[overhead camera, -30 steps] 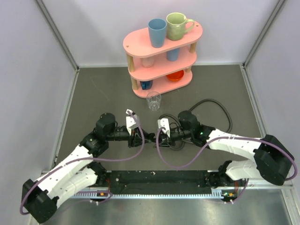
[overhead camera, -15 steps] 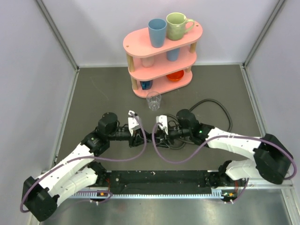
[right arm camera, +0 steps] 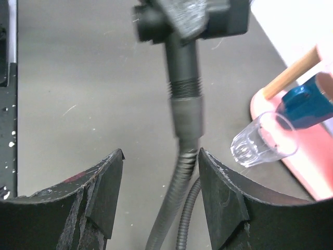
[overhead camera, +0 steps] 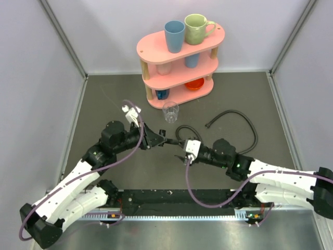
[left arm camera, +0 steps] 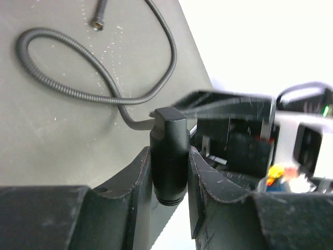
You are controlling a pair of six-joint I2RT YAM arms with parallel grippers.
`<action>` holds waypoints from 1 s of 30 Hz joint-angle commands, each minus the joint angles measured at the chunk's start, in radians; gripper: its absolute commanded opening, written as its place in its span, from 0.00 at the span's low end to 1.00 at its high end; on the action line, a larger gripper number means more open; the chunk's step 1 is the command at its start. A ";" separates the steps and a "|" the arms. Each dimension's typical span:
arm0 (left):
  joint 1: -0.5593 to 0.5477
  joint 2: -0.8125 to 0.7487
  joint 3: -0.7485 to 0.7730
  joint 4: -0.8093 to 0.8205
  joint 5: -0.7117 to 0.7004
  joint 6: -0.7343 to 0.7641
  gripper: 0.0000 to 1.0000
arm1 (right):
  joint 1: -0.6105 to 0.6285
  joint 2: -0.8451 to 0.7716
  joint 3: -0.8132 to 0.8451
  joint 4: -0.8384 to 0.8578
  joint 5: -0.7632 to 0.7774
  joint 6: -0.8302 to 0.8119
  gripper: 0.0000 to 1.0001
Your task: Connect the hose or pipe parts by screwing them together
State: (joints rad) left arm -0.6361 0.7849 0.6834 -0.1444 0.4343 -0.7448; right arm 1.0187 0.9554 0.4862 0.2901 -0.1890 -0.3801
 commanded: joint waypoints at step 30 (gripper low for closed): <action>-0.002 -0.150 0.073 -0.248 -0.164 -0.795 0.00 | 0.342 0.210 0.014 0.529 0.528 -0.477 0.39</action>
State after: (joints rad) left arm -0.6361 0.6395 0.7071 -0.4438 0.2459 -1.4952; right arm 1.3357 1.1355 0.4355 0.7479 0.3191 -0.8337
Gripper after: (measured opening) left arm 0.319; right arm 0.416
